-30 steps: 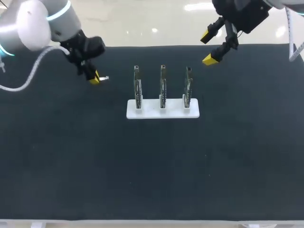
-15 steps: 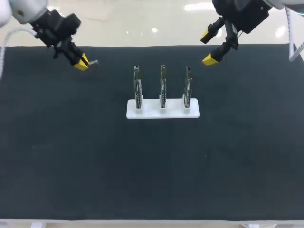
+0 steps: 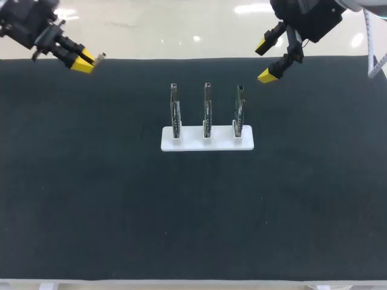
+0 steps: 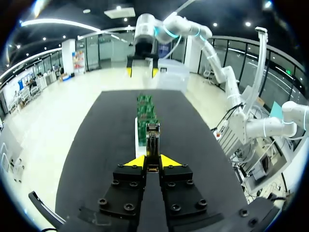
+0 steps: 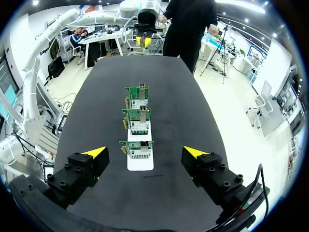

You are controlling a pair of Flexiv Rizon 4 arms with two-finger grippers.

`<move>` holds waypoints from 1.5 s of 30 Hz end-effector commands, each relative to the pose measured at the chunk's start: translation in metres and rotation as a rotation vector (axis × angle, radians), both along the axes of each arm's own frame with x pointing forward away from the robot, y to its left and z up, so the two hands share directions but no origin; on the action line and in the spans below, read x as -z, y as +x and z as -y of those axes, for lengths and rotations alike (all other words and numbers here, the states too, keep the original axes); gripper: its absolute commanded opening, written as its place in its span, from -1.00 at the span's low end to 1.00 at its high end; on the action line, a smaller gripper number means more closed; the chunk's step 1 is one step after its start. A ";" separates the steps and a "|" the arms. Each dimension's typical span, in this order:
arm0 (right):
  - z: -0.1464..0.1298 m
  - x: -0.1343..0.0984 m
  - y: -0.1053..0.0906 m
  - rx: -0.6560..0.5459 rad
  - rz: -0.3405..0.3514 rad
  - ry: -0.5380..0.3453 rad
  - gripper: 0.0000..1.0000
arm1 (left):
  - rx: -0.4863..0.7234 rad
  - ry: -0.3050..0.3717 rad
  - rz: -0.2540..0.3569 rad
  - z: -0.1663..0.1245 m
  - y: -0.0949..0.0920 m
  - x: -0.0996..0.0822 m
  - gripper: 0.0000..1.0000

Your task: Pick up the optical module with the left hand, and insert it into the network port with the right hand.

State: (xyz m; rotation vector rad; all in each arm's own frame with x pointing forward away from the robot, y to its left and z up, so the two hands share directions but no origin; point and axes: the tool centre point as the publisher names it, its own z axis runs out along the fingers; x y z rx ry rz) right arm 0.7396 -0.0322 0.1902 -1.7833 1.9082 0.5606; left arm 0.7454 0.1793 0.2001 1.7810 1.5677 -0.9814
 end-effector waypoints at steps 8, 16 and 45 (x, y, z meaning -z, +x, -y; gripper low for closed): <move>0.000 0.000 -0.001 0.001 0.002 0.001 1.00 | -0.064 -0.296 0.068 -0.009 -0.031 -0.028 -1.00; 0.000 0.000 -0.001 0.001 0.002 0.001 1.00 | -0.057 -0.319 0.065 -0.009 -0.032 -0.030 -1.00; 0.000 0.000 -0.001 0.001 0.002 0.001 1.00 | -0.029 -0.522 0.063 0.090 -0.016 -0.011 -1.00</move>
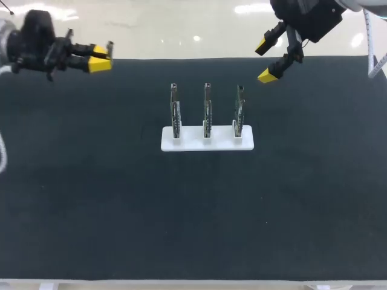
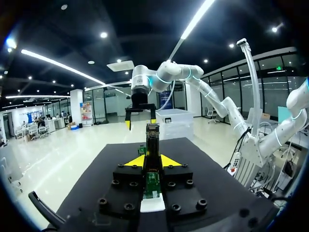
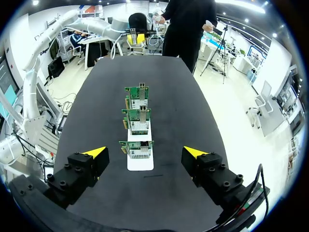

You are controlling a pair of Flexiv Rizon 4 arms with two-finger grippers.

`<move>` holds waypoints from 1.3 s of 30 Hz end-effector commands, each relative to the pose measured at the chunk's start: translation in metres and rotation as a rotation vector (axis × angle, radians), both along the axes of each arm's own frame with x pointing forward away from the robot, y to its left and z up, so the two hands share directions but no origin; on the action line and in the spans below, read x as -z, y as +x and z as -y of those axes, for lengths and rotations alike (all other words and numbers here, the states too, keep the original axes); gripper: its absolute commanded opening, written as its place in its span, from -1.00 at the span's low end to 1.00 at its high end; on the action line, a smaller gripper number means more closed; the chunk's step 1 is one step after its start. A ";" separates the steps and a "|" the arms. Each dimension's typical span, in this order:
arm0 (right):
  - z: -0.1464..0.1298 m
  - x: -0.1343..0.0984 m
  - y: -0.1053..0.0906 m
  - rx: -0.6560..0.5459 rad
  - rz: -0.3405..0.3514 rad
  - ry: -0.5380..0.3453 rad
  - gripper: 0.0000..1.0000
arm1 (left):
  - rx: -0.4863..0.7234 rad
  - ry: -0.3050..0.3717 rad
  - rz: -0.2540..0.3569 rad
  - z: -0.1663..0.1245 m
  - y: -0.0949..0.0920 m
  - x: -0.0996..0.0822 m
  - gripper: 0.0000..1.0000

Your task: Pick up the optical module with the left hand, and insert it into the network port with the right hand.

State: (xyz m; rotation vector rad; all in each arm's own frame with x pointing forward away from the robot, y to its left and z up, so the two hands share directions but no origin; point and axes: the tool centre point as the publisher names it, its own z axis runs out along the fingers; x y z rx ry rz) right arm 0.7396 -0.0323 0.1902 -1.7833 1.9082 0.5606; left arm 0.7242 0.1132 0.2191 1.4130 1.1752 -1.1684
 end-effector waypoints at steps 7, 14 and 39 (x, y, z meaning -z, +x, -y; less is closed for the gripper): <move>0.000 0.000 -0.001 0.001 0.002 0.001 1.00 | -0.013 -0.044 0.006 0.060 0.009 0.012 -1.00; 0.000 0.000 -0.001 0.001 0.002 0.001 1.00 | -0.013 -0.057 0.014 0.087 0.013 0.020 -1.00; 0.000 0.000 -0.001 0.001 0.002 0.001 1.00 | -0.032 -0.090 -0.038 0.128 0.021 0.030 -1.00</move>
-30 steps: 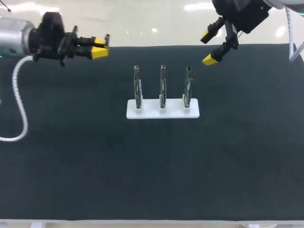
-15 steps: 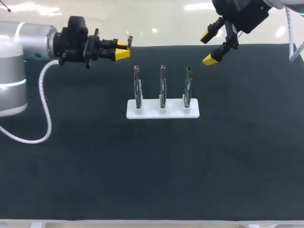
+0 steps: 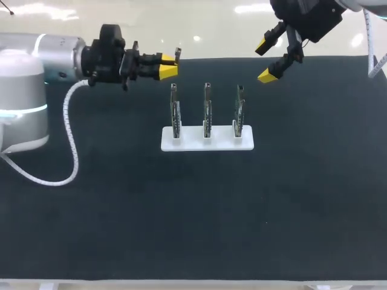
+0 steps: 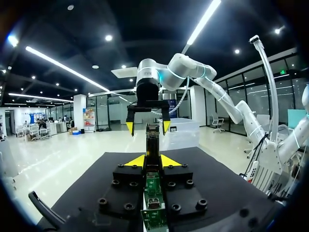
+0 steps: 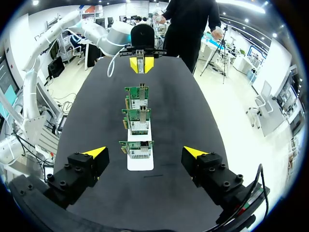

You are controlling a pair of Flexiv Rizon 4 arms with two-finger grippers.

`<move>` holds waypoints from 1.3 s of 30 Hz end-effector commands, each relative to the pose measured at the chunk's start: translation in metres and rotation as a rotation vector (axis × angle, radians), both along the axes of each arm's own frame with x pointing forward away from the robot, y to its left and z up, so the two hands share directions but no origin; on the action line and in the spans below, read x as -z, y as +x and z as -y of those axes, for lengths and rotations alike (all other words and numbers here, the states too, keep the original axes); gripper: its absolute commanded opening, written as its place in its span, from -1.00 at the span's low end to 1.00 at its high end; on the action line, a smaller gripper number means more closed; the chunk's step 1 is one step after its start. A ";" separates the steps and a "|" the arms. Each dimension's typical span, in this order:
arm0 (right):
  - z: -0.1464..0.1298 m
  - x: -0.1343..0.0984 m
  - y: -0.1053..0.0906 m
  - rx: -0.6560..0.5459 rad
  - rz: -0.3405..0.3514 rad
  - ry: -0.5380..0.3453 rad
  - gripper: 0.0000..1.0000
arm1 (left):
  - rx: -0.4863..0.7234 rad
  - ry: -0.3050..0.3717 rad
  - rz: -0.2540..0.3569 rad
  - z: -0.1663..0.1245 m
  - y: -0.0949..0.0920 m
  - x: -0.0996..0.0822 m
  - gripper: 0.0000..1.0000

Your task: Pick up the optical module with the left hand, and insert it into the network port with the right hand.

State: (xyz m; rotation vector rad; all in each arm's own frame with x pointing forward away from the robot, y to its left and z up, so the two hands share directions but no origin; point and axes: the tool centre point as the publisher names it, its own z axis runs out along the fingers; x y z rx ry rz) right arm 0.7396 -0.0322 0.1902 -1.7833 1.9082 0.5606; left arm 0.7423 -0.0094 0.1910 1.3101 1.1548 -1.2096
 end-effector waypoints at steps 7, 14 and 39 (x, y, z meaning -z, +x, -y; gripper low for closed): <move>0.000 0.000 -0.001 0.001 0.002 0.001 1.00 | -0.002 0.005 -0.024 0.018 -0.003 0.008 -1.00; 0.000 0.000 -0.001 0.001 0.002 0.001 1.00 | 0.008 0.014 -0.028 0.020 -0.005 0.009 -1.00; -0.020 -0.007 0.004 -0.031 -0.019 -0.021 1.00 | 0.008 0.014 -0.028 0.020 -0.005 0.009 -1.00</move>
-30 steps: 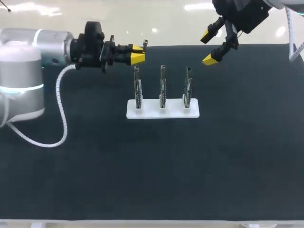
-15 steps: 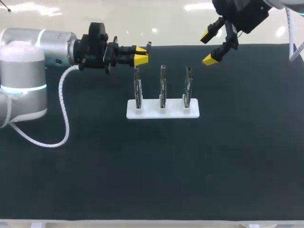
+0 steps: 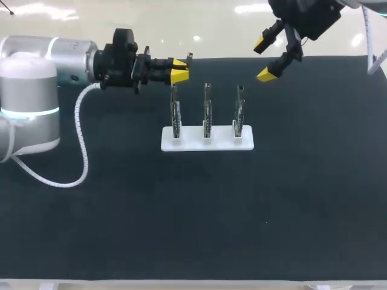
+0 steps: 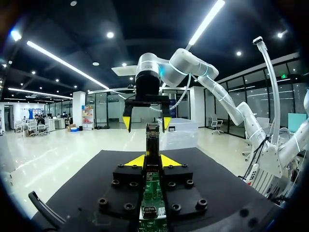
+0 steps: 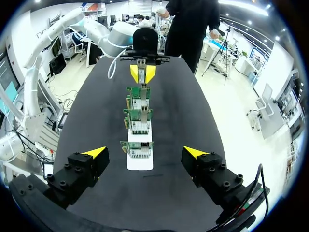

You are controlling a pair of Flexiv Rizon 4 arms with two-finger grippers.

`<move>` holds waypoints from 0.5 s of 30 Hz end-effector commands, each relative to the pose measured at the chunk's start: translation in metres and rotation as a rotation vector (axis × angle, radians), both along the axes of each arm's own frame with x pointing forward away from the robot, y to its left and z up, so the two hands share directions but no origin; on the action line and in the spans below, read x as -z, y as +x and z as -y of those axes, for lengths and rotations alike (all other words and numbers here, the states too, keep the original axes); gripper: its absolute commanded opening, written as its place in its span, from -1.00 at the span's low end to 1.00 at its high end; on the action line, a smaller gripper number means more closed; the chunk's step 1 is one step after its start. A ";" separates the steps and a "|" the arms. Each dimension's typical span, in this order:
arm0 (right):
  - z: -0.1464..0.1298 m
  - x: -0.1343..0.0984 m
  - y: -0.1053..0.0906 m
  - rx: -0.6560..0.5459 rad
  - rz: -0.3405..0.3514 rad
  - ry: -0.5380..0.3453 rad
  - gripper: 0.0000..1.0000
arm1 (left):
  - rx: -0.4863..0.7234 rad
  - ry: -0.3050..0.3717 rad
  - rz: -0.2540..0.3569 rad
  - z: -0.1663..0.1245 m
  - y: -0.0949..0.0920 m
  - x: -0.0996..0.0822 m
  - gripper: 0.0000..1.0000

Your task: Pick up the optical module with the left hand, and insert it into the network port with the right hand.

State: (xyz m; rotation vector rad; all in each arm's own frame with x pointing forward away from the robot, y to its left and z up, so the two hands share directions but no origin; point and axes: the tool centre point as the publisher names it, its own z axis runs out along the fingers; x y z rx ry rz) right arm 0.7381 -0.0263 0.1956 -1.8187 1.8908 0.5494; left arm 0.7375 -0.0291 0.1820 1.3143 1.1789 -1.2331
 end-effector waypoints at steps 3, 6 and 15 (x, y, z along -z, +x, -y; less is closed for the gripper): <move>-0.029 -0.005 0.005 -0.004 -0.031 0.000 1.00 | -0.002 0.001 0.000 0.000 0.000 0.000 -1.00; -0.045 -0.008 0.005 0.012 -0.038 0.003 1.00 | -0.002 0.001 0.000 0.000 0.000 0.000 -1.00; -0.087 -0.019 -0.001 0.109 -0.046 0.017 1.00 | -0.002 0.001 0.000 0.000 0.000 0.000 -1.00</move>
